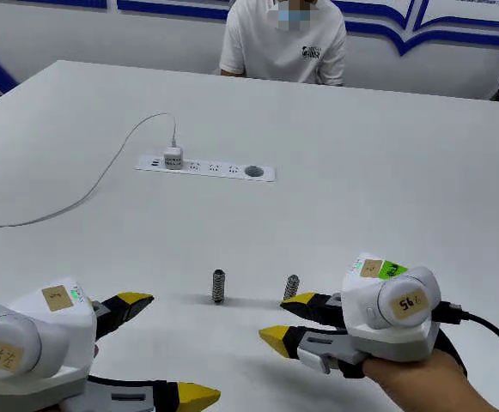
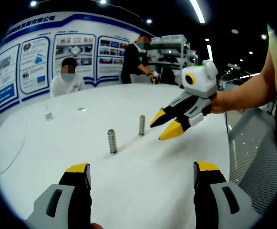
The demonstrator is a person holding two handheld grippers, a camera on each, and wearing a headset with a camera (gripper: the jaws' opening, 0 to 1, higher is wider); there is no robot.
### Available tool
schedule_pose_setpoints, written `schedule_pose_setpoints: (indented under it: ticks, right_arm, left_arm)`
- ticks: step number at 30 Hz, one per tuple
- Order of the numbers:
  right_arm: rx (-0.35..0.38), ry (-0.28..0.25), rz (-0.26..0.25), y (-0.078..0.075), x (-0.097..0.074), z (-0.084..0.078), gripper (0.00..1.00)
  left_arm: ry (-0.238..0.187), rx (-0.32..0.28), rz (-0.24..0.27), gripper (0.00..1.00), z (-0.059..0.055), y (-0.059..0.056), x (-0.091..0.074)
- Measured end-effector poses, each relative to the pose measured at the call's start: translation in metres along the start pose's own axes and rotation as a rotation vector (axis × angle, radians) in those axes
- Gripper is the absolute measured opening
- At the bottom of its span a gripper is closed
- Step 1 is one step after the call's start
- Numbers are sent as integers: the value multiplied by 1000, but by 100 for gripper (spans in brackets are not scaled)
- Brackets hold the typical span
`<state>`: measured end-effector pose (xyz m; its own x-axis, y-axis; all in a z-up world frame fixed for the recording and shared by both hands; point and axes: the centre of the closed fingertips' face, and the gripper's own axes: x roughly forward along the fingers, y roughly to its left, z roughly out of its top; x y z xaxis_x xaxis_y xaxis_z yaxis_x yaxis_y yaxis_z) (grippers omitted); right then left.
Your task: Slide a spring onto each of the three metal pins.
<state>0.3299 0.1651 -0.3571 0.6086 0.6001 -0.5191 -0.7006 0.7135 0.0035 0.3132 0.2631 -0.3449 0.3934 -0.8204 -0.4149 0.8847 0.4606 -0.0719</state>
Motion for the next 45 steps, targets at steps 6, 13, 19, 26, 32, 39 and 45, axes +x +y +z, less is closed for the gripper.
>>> schedule_pose_setpoints:
  ticks: [6,13,19,26,32,39,45]
  right_arm:
    - [13,1,-12,-5,-13,-7,32]
    - [28,2,-21,-8,-26,-15,34]
    - [40,-1,-30,-10,-36,-21,36]
    - [51,-11,-52,-18,-52,-26,39]
    - [61,-13,-74,-26,-65,-33,42]
    - [69,-10,-99,-35,-79,-40,45]
    - [70,-10,-110,-39,-87,-43,47]
  left_arm:
    - [-2,1,-8,91,1,-4,5]
    - [1,0,-17,91,2,-8,7]
    - [2,0,-16,92,2,-9,8]
    - [6,2,-19,92,2,-11,10]
    - [9,4,-22,92,1,-12,10]
    - [10,7,-22,92,0,-12,11]
    - [12,7,-21,92,0,-12,11]
